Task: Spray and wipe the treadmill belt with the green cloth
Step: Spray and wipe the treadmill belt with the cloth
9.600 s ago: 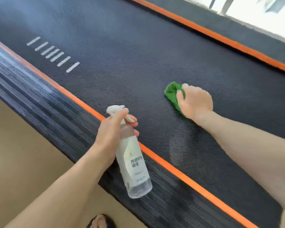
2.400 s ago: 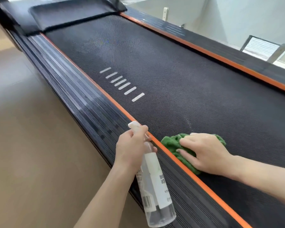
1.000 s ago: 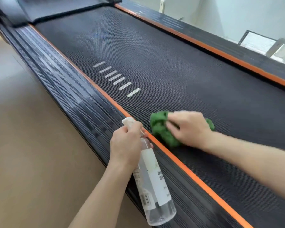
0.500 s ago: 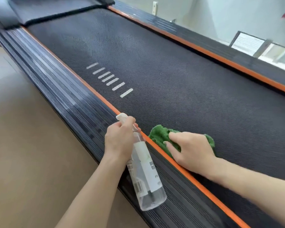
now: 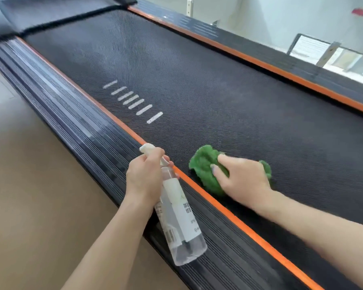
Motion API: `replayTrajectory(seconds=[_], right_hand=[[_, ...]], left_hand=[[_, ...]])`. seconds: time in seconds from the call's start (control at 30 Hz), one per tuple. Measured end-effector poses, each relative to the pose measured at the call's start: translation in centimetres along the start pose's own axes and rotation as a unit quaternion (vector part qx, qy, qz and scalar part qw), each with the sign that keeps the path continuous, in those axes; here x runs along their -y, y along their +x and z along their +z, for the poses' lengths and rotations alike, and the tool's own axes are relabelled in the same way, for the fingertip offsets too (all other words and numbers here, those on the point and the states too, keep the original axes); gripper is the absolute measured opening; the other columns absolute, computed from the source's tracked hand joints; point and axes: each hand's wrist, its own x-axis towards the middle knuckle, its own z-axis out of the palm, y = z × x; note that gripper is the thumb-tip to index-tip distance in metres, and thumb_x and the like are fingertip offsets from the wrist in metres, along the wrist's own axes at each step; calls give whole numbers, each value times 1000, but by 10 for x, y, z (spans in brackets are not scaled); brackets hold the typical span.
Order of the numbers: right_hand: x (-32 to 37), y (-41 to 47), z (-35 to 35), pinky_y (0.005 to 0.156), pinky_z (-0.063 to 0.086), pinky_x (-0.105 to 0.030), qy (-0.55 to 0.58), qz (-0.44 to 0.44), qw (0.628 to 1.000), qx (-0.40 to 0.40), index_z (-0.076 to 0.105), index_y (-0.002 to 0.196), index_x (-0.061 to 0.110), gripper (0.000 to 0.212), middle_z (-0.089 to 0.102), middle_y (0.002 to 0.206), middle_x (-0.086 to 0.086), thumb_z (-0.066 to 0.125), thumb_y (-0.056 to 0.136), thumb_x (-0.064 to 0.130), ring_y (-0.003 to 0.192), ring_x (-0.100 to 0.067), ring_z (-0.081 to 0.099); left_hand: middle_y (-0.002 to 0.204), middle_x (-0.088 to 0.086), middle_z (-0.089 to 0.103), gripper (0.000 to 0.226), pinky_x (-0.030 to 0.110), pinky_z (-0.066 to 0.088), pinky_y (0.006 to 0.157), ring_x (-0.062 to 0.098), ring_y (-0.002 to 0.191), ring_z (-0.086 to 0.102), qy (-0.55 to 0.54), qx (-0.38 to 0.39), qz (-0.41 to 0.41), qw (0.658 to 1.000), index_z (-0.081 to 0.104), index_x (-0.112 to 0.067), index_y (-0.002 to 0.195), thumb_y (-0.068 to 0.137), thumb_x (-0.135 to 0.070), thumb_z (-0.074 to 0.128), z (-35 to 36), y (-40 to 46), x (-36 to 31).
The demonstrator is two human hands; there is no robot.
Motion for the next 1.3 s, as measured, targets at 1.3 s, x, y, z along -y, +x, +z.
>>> replayTrajectory(seconds=[1.3], right_hand=[[34, 133, 29, 61, 32, -35, -18, 142, 988, -52, 59, 92, 20, 28, 68, 82, -2, 42, 98, 42, 79, -30, 65]], left_hand=[[74, 9, 77, 28, 43, 54, 68, 26, 57, 69, 101, 78, -31, 991, 68, -6, 82, 99, -24, 56, 10, 49, -41]])
